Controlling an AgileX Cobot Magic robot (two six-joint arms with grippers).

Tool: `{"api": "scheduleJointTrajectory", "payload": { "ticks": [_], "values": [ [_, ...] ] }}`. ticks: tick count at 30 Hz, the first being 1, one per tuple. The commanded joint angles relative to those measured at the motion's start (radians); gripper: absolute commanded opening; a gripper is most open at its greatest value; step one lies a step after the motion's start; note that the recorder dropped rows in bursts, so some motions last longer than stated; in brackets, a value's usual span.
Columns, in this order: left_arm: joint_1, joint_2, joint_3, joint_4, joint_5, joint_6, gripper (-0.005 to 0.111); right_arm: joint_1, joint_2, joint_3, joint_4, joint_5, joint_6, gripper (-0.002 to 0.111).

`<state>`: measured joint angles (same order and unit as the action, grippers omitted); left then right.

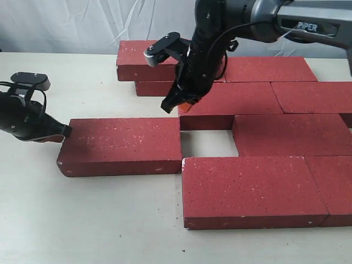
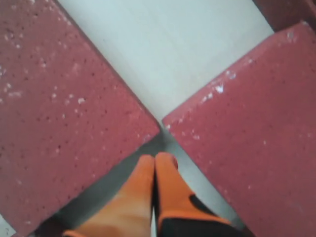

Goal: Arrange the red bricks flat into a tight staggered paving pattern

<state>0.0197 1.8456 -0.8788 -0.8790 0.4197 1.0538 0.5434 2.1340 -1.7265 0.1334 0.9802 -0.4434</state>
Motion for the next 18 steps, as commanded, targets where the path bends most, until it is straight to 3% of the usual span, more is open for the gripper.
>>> {"api": "scheduleJointTrajectory", "payload": {
  "ticks": [1,12,18],
  "values": [
    [-0.002,0.029,0.004,-0.028,0.021,0.001,0.0,-0.048,-0.084,0.122,0.011,-0.059,-0.001,-0.001],
    [-0.041,0.039,0.004,-0.074,0.077,0.055,0.0,-0.084,-0.252,0.483,0.034,-0.376,-0.015,-0.001],
    [-0.077,0.039,0.004,-0.078,0.069,0.055,0.0,-0.084,-0.257,0.517,0.037,-0.483,-0.034,-0.001]
  ]
}}
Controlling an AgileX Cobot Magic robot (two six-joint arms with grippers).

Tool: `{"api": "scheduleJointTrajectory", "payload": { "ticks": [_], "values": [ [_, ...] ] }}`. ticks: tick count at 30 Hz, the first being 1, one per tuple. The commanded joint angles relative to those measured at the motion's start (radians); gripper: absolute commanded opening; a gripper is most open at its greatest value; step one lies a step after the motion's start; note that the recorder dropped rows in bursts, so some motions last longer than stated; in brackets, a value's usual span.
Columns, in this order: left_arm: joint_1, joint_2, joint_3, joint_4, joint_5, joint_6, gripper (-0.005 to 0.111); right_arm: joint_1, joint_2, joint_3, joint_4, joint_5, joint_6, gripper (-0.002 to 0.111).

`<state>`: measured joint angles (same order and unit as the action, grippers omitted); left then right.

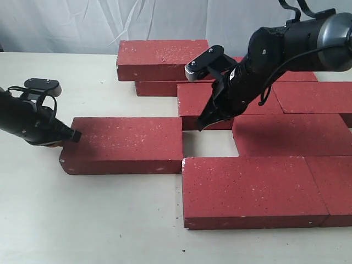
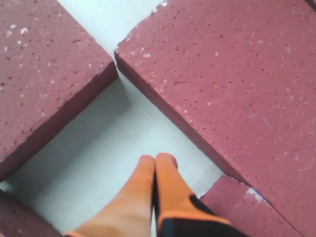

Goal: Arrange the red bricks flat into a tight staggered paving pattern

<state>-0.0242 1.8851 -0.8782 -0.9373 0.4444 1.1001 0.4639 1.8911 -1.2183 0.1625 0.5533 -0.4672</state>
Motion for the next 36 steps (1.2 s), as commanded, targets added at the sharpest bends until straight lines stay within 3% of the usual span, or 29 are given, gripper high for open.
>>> {"api": "scheduleJointTrajectory", "payload": {
  "ticks": [1,7,13,19,29,36],
  "values": [
    [-0.035,-0.001,0.004,-0.02,0.04,0.009,0.0,-0.002,-0.014,0.009,0.008,-0.057,-0.011,-0.001],
    [-0.043,-0.001,0.004,-0.02,0.004,0.009,0.0,0.002,-0.014,0.009,0.09,-0.017,-0.023,-0.001],
    [-0.043,-0.001,0.004,-0.02,-0.015,0.009,0.0,0.112,-0.01,0.009,0.298,0.19,-0.403,-0.001],
    [-0.043,-0.001,0.004,-0.02,-0.015,0.009,0.0,0.228,0.045,-0.013,0.225,0.166,-0.423,-0.001],
    [-0.043,-0.001,0.004,-0.02,-0.012,0.009,0.0,0.225,0.102,-0.025,0.172,0.029,-0.41,-0.001],
    [-0.043,-0.001,0.004,-0.02,-0.012,0.009,0.0,0.225,0.072,-0.043,0.189,0.142,-0.41,-0.001]
  ]
}}
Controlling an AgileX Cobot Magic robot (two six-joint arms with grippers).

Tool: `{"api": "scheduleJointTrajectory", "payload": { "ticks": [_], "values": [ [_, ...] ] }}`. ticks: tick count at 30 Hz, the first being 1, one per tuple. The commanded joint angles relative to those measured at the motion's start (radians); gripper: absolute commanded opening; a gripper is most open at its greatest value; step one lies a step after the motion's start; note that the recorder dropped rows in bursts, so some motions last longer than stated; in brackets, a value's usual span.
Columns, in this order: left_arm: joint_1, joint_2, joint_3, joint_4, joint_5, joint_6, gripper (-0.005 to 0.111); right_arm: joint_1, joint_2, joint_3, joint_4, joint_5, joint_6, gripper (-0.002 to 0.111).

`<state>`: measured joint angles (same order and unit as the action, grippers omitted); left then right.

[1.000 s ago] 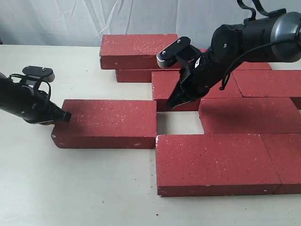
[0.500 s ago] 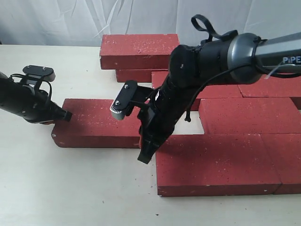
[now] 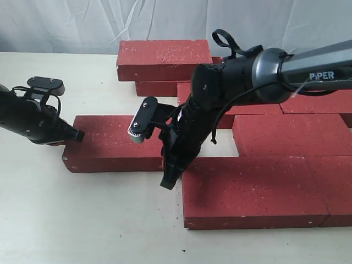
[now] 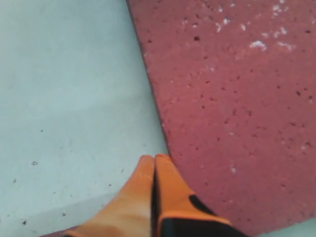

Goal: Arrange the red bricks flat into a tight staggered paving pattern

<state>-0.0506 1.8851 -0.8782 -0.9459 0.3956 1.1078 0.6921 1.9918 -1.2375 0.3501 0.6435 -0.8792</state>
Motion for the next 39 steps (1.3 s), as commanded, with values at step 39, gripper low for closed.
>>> {"api": "scheduleJointTrajectory", "payload": {
  "ticks": [39],
  "values": [
    [-0.184,0.03,-0.043,-0.07,-0.026,0.001,0.0,-0.343,-0.172,-0.021,0.034,0.15,0.178,-0.001]
  ]
}}
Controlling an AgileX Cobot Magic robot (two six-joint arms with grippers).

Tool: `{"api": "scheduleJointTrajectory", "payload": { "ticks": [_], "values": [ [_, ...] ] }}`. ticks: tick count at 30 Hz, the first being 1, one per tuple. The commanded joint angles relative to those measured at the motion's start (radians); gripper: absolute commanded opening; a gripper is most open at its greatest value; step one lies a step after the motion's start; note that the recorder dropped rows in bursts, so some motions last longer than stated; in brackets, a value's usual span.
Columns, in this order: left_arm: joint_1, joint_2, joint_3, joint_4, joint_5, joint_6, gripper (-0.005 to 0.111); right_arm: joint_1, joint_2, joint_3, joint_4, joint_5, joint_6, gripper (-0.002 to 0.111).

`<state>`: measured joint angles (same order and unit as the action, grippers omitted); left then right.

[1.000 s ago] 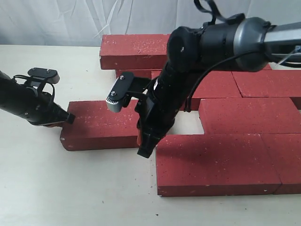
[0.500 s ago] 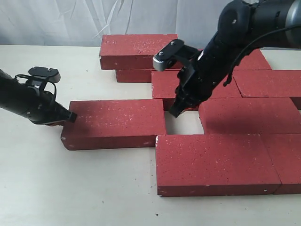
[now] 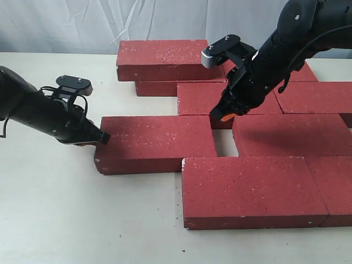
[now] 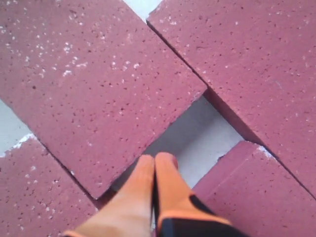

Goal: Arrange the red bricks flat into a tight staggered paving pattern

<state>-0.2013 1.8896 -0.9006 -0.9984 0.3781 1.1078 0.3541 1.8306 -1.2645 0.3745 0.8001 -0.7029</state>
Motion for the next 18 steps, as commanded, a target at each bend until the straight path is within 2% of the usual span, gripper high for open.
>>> {"api": "scheduleJointTrajectory", "payload": {
  "ticks": [1,10,18],
  "values": [
    [-0.049,0.044,-0.031,-0.019,-0.008,0.001,0.0,-0.005,-0.011,0.006,0.012,-0.007,0.001,-0.001],
    [-0.128,0.065,-0.064,-0.02,-0.024,0.001,0.0,-0.005,-0.011,0.006,0.019,-0.011,0.001,-0.001],
    [-0.152,0.065,-0.068,-0.026,-0.047,0.001,0.0,-0.005,-0.011,0.006,0.024,-0.021,0.001,-0.001]
  ]
}}
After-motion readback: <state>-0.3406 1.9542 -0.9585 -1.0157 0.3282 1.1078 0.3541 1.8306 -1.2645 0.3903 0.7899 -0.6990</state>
